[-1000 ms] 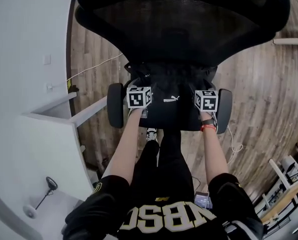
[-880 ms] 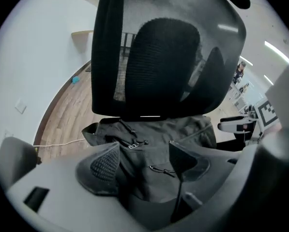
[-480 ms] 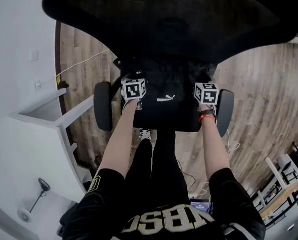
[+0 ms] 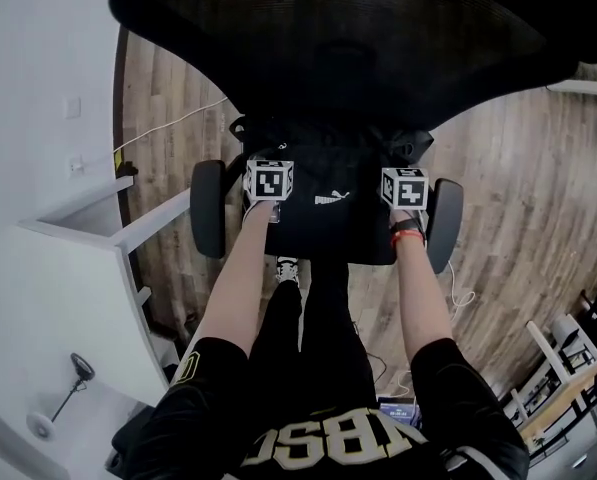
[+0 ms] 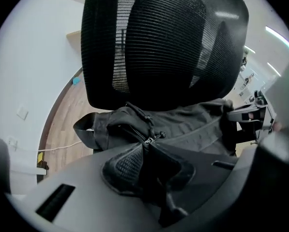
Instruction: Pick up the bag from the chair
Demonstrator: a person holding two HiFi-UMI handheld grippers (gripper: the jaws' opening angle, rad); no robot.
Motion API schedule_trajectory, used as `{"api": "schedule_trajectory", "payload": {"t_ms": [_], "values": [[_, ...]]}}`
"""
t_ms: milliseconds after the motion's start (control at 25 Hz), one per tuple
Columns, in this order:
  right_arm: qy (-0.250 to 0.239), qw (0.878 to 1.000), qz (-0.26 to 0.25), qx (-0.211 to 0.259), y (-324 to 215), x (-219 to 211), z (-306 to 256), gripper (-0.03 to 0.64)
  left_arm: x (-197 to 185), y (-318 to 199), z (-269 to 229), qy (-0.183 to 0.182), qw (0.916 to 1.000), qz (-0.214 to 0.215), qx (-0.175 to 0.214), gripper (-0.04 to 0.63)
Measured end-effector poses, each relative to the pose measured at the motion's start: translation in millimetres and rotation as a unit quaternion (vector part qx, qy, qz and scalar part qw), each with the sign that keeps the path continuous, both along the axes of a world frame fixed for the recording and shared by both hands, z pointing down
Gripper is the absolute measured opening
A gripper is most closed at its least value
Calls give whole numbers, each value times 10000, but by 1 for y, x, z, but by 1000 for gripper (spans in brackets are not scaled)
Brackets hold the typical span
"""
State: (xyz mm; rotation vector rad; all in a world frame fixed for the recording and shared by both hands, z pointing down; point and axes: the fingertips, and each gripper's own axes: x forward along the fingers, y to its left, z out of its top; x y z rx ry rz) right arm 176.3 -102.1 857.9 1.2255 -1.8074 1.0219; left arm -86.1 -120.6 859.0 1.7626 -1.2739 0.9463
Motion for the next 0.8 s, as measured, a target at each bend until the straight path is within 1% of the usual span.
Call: {"api": "schedule_trajectory", "payload": {"t_ms": [200, 320, 440, 680, 800], "values": [[52, 10000, -7, 76, 2, -5, -25, 46, -6, 6, -24, -27, 9998, -167, 87, 51], [50, 9998, 110, 155, 3, -6, -47, 46, 0, 8, -45, 211, 9993, -275, 138, 49], [7, 9991, 336, 244, 10, -6, -73, 46, 5, 12, -69, 421, 9981, -384, 236, 46], [-51, 9973, 546, 493, 24, -17, -131, 46, -4, 15, -132, 469, 9962, -406, 610, 44], [-121, 9953, 677, 682, 25, -19, -162, 46, -6, 12, -167, 582, 9936, -481, 844, 44]]}}
